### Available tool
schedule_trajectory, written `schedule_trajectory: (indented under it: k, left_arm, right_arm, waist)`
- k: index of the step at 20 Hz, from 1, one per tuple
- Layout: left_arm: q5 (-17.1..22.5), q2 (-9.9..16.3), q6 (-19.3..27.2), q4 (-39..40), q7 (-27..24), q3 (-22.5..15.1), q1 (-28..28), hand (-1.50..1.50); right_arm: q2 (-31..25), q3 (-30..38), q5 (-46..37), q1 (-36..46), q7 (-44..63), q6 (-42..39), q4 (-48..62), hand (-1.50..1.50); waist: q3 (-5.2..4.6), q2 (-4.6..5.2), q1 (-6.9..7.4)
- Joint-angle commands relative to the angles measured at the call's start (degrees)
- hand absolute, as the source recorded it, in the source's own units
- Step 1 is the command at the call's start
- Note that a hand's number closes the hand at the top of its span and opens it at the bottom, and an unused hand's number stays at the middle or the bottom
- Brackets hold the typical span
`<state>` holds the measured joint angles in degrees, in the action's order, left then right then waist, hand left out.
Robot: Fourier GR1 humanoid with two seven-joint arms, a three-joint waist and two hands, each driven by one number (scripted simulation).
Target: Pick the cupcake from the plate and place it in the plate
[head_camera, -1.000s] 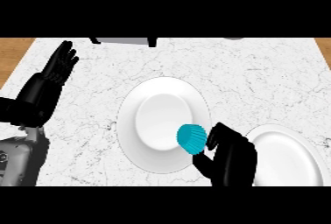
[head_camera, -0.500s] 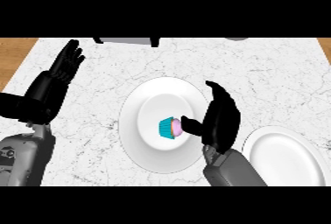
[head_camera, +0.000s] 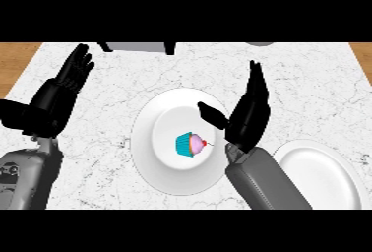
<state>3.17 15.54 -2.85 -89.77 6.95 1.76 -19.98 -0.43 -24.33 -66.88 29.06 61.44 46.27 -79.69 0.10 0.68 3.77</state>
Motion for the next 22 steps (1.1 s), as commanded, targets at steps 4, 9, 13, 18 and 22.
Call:
schedule_trajectory:
  k: [4,9,13,18,22]
  left_arm:
    - [0.12,0.32,0.40,-0.94,0.01,1.17,1.82,0.00]
    - [0.11,1.18,0.30,-1.85,-0.13,2.39,4.05,0.00]
    - [2.80,3.37,-2.03,-1.06,1.06,5.07,2.36,0.00]
    - [0.35,0.63,0.20,-6.19,3.02,2.05,6.17,0.00]
    - [0.79,1.71,-1.49,-1.84,-1.12,4.37,6.03,0.00]
  right_arm:
    - [0.42,-2.53,-2.46,-4.01,12.88,16.11,-1.86,-1.50]
    - [0.42,-5.18,-7.66,-14.82,10.78,17.58,-12.57,-1.50]
    - [0.42,-10.37,-10.52,-27.68,6.92,19.37,-20.55,-1.50]
    - [-0.50,-14.88,-15.68,-43.56,2.45,15.18,-33.85,-1.50]
    - [-2.18,-23.69,-20.54,-56.94,-0.28,22.63,-35.33,-1.50]
  waist:
    - [-0.09,-0.91,-2.43]
    - [-0.12,-1.23,-4.26]
    - [-0.11,-1.08,-4.90]
    - [-0.09,-1.14,-4.65]
    - [-0.11,-0.93,-4.76]
